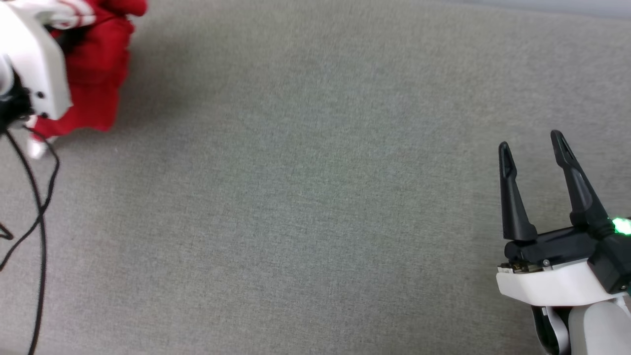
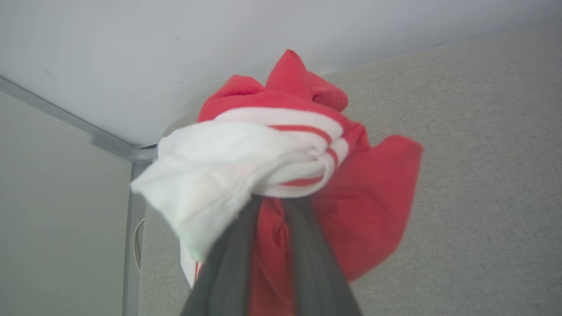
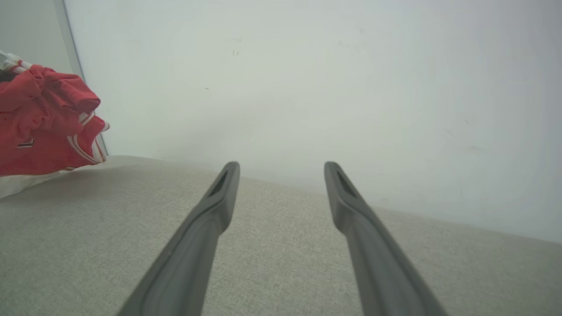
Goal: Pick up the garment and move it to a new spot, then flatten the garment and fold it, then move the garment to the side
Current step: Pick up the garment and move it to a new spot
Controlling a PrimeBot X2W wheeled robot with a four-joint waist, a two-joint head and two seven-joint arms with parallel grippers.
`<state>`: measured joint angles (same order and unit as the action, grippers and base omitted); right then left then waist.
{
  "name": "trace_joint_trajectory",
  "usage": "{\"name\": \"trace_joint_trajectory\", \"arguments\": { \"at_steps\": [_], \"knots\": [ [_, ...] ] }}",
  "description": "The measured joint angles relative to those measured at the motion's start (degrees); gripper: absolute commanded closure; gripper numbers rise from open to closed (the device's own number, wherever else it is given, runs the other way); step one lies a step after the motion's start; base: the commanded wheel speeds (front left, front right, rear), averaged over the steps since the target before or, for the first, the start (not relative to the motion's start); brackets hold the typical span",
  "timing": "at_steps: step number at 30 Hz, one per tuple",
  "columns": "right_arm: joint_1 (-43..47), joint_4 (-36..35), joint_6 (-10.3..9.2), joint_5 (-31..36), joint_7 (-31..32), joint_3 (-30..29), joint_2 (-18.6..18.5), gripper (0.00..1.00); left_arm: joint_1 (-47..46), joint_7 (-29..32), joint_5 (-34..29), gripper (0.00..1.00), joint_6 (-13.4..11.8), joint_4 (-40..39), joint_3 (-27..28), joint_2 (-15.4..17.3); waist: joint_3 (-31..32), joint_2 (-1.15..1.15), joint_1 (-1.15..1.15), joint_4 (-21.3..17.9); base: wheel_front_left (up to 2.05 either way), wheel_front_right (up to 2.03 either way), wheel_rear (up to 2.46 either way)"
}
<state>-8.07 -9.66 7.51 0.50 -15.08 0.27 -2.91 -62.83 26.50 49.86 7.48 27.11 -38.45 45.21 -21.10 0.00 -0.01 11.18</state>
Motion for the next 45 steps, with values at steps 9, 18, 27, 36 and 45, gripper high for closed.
{"name": "trace_joint_trajectory", "arguments": {
  "at_steps": [9,18,27,36,45],
  "knots": [
    [0.6,0.3,0.00,-2.4,0.0,-0.4,0.0,0.00,-3.0,-0.1,-2.5,1.00,0.0,-9.4,-7.4,-5.3,3.4,0.00,0.00,-3.6,0.00,0.00,0.00],
    [0.4,0.4,0.00,-5.2,0.0,-0.8,0.0,0.00,-4.6,-2.3,-4.6,1.00,0.0,-12.6,-19.7,-15.0,4.0,0.00,0.00,-10.0,0.00,0.00,0.00],
    [0.2,0.6,0.00,-7.1,0.0,-1.3,0.0,0.00,-6.3,-6.4,-2.9,1.00,0.0,-10.4,-32.3,-24.2,2.9,0.00,0.00,-15.7,0.00,0.00,0.00],
    [-0.2,0.8,0.00,-8.1,0.0,-1.1,0.0,0.00,3.8,-3.0,-5.5,1.00,0.0,-7.9,-35.0,-31.2,0.6,0.00,0.00,-19.5,0.00,0.00,0.00],
    [-0.2,2.0,0.00,-7.9,0.0,-1.7,0.0,0.00,9.3,-3.4,-9.4,0.00,-0.1,-7.2,-35.0,-32.0,0.6,0.00,0.01,-19.5,0.00,0.00,0.00]
  ]
}}
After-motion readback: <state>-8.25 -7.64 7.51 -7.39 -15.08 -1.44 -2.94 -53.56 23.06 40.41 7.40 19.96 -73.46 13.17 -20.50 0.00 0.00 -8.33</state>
